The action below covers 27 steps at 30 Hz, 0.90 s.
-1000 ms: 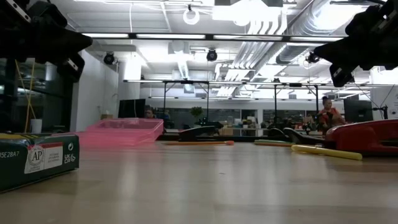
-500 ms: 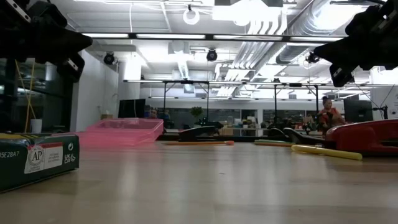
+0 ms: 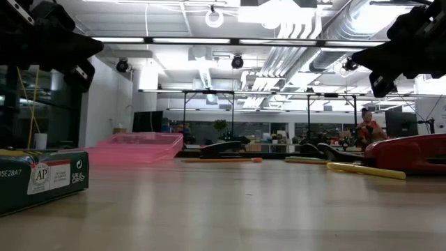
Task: Pack school essentials
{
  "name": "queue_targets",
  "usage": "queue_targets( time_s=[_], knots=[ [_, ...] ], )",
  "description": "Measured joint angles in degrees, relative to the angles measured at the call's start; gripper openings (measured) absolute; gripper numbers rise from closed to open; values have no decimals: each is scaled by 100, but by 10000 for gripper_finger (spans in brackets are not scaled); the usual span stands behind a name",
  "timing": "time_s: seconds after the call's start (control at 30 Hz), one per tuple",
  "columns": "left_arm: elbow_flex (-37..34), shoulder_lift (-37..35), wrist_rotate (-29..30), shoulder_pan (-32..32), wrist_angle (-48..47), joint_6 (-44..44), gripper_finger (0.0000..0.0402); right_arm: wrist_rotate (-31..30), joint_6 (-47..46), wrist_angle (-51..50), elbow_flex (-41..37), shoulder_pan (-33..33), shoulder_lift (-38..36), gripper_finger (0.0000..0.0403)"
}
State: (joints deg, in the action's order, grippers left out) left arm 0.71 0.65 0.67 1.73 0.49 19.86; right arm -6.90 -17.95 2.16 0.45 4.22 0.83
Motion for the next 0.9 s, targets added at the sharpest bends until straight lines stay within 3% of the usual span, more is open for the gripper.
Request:
queue_targets(
  time_s=[0.17, 0.33, 0.43, 0.5, 0.6, 0.7, 0.9],
  knots=[
    [2, 0, 0, 0, 0, -3, 1, -7, -89, 244, 1, 0, 3, 0],
    [1, 2, 0, 0, 2, 4, 1, -719, -578, 2238, 0, -11, 2, 0],
    [0, 2, 2, 0, 0, -1, 1, -502, -282, 3558, 23, -10, 93, 0],
    [0, 1, 1, 0, 0, 1, 1, -362, 100, 3740, 259, -8, 289, 0],
    [1, 0, 0, -2, 0, 4, 1, -458, 735, 3335, 917, -8, 767, 0],
    [0, 1, 2, -1, 0, 0, 1, -681, 1195, 2165, 1583, -8, 1429, 0],
    [1, 1, 4, -2, 24, 1, 1, -1498, 917, 188, 2539, -10, 2518, 0]
  ],
)
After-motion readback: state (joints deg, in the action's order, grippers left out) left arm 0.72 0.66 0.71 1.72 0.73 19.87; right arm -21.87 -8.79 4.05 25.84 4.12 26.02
